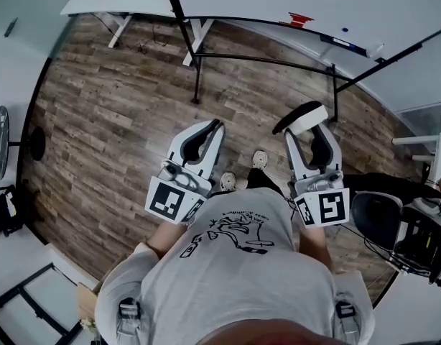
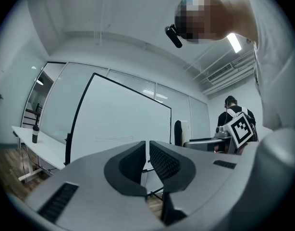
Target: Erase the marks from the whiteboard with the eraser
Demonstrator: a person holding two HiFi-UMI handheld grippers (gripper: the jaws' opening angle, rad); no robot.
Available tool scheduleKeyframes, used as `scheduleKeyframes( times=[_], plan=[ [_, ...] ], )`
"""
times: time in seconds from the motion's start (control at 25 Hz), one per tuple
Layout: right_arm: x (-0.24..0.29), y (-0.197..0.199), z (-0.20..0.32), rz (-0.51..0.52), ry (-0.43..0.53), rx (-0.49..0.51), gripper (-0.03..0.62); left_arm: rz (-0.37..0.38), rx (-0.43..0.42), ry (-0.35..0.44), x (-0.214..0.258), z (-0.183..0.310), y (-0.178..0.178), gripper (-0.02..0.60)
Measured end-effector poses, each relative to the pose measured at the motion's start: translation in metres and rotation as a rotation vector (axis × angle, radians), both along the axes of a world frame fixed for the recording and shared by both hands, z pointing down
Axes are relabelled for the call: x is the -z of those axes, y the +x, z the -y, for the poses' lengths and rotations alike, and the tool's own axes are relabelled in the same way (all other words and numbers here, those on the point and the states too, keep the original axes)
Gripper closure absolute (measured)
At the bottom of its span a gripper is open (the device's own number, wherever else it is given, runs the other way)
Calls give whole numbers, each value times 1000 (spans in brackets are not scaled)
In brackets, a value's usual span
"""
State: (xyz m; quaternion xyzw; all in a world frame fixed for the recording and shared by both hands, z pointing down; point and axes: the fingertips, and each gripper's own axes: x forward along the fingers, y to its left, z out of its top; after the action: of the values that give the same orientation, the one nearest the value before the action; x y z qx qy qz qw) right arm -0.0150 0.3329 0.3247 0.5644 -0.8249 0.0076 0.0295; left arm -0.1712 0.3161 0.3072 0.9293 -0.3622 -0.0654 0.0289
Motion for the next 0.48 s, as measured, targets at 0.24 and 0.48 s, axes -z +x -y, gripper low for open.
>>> scheduleKeyframes(
  times=[0.24, 0.48],
  plan=[
    [3, 16, 26, -8, 19, -7, 362, 4, -3, 11, 1, 30, 15, 541],
    [3, 54, 57, -16, 26, -20, 362, -10, -10, 25, 12, 58, 49, 541]
  ],
)
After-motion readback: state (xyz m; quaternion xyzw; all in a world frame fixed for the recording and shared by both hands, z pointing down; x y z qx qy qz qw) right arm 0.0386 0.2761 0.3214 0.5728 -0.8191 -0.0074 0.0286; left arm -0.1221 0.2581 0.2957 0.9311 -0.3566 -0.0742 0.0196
